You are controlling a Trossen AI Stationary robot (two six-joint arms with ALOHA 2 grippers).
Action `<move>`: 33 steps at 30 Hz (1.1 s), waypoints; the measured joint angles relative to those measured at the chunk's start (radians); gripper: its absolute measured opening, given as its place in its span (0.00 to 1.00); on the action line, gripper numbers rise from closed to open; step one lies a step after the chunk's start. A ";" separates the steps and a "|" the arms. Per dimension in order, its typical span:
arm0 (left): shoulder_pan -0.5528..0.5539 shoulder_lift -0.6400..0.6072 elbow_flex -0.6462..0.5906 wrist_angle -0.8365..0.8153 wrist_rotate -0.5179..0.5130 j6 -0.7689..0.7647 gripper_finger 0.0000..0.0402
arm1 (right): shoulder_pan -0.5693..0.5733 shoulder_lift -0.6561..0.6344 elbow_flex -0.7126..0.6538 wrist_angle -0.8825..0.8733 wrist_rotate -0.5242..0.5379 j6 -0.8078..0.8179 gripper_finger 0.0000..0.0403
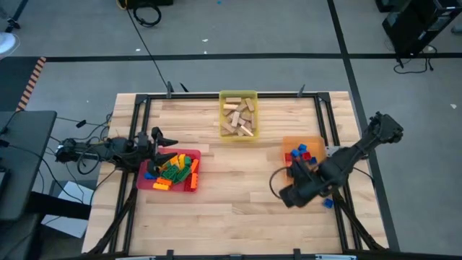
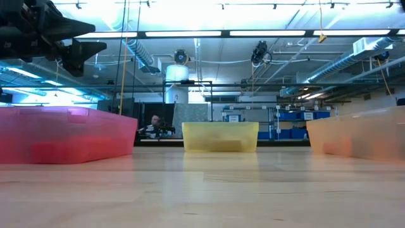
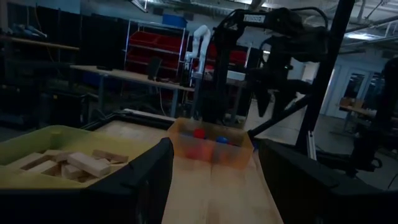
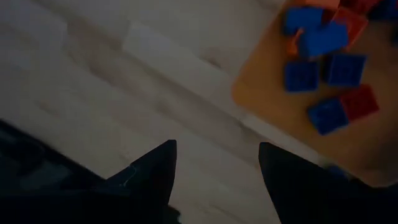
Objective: Sort blocks by size
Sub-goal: Put the 1 stud blue game piece into the orange bin
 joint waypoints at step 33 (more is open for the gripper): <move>0.000 0.000 0.000 0.000 0.000 0.000 0.61 | 0.237 0.520 -0.001 -0.060 -0.511 -0.107 0.78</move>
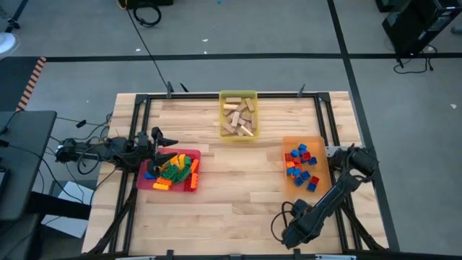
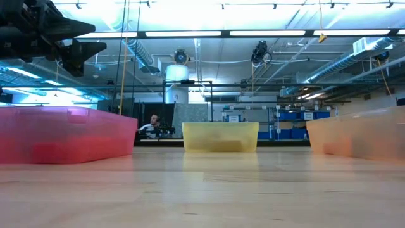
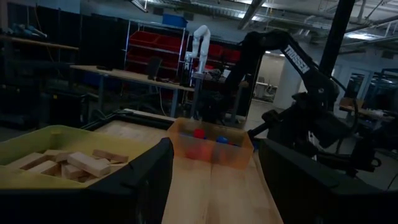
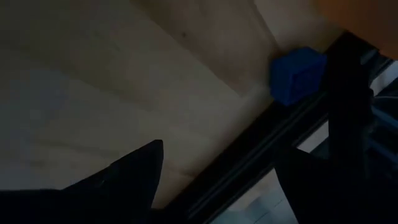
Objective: Sort blocks by size
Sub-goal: Put the 1 stud blue game piece into the orange bin
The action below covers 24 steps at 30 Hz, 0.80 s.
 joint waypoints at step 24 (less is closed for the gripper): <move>0.000 0.000 0.000 0.000 0.000 0.000 0.61 | 0.071 -0.058 -0.238 0.123 0.086 0.206 0.57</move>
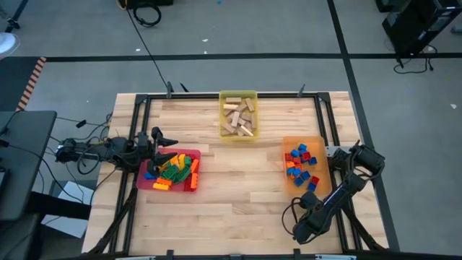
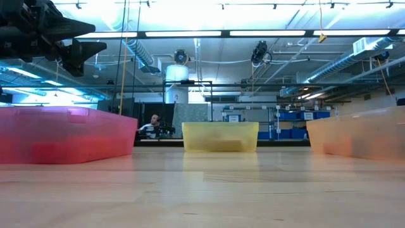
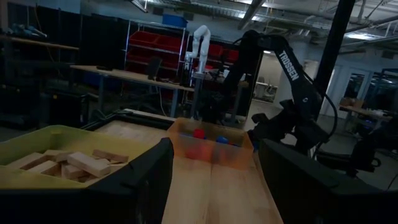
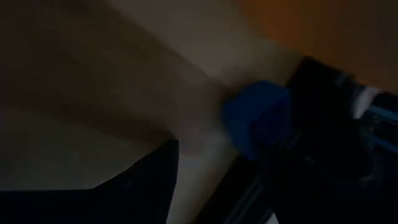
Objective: Sort blocks by size
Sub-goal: Put the 1 stud blue game piece into the orange bin
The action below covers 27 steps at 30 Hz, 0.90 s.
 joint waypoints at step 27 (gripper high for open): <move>0.000 0.000 0.001 0.000 0.000 0.000 0.61 | 0.032 -0.077 -0.058 0.058 0.159 0.022 0.49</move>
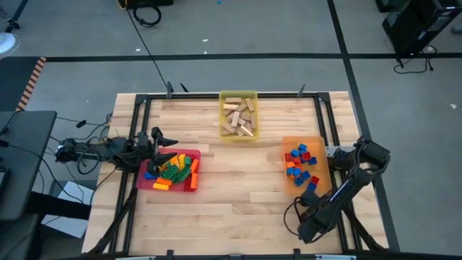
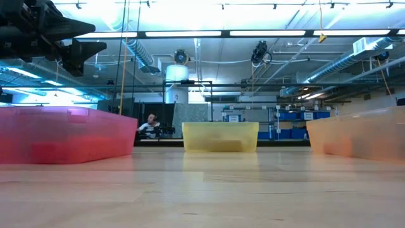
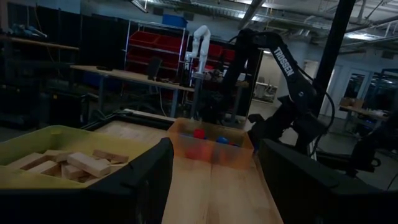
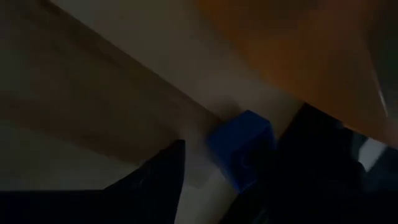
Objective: Sort blocks by size
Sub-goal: Put the 1 stud blue game piece into the orange bin
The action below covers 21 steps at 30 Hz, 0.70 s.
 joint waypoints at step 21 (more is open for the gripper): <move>0.000 0.000 0.000 0.000 0.000 0.000 0.61 | -0.005 -0.199 0.002 0.337 0.272 0.111 0.50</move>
